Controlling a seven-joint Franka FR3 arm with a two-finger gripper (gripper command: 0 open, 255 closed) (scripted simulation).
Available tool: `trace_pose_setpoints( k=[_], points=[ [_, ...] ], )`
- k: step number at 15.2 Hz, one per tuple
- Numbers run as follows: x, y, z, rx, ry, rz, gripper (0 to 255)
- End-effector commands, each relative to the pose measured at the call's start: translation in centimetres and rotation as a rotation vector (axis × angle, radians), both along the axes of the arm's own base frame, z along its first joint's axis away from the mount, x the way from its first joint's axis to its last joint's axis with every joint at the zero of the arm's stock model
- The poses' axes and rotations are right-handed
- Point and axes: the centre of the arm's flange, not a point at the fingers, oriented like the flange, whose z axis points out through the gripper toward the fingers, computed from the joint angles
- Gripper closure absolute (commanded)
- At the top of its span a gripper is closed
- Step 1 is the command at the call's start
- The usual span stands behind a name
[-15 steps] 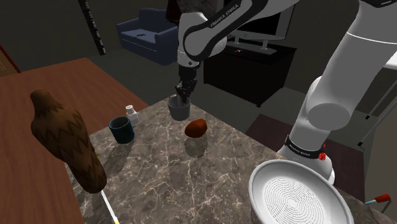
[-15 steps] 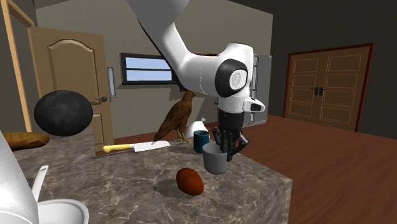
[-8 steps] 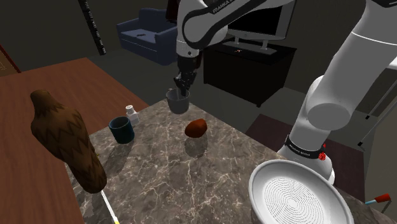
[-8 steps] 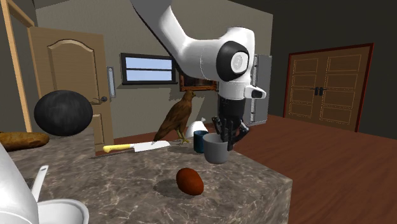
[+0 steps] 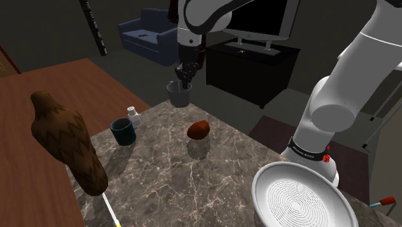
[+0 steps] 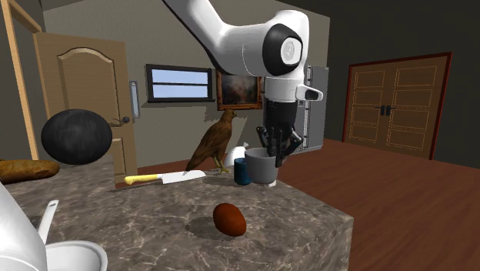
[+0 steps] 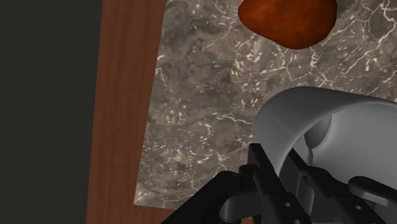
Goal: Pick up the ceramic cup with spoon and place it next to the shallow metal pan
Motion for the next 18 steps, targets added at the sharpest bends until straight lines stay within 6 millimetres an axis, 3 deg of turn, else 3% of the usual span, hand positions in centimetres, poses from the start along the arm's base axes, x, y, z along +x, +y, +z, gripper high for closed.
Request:
trace_pose_setpoints(
  k=[1,6,18],
  points=[
    [0.0,0.0,1.1,0.000,0.000,0.000,255],
    [0.0,0.0,3.3,0.000,0.000,0.000,255],
    [-13.4,8.5,3.4,0.000,0.000,0.000,255]
  ],
)
